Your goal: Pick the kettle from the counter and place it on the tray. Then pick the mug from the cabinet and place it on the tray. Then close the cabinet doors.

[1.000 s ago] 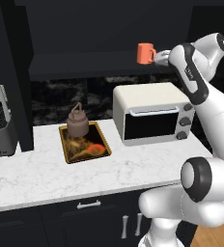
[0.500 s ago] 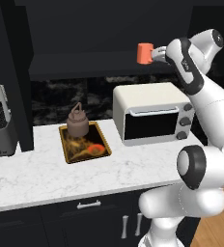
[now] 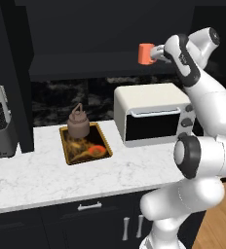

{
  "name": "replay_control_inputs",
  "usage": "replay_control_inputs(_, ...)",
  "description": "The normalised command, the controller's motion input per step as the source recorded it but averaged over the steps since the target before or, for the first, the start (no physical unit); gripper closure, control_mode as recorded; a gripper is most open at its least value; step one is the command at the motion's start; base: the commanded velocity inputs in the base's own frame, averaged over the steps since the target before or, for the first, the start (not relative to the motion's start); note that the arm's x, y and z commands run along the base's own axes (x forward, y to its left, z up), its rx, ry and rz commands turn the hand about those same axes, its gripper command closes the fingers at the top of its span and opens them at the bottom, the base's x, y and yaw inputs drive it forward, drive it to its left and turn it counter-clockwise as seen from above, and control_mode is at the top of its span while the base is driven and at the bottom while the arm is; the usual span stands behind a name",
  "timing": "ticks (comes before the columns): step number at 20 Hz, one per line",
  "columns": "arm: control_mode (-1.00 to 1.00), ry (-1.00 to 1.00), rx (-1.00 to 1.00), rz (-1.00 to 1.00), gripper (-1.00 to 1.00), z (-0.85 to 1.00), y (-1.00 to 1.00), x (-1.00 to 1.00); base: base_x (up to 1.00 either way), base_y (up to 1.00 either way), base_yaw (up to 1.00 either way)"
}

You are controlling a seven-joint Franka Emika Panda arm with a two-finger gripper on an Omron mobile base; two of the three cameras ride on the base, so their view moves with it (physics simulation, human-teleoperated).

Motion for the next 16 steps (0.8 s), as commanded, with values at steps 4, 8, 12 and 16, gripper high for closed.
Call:
replay_control_inputs(4, -1.00, 0.00, 0.00, 0.03, -1.00, 0.00, 0.00, 0.26, 0.00, 0.00, 0.00)
replay_control_inputs(8, -1.00, 0.00, 0.00, 0.02, -1.00, 0.00, 0.00, 0.28, 0.00, 0.00, 0.00)
replay_control_inputs(12, -1.00, 0.00, 0.00, 0.02, -1.00, 0.00, 0.00, 0.29, 0.00, 0.00, 0.00)
replay_control_inputs(16, -1.00, 0.00, 0.00, 0.00, -1.00, 0.00, 0.00, 0.23, 0.00, 0.00, 0.00)
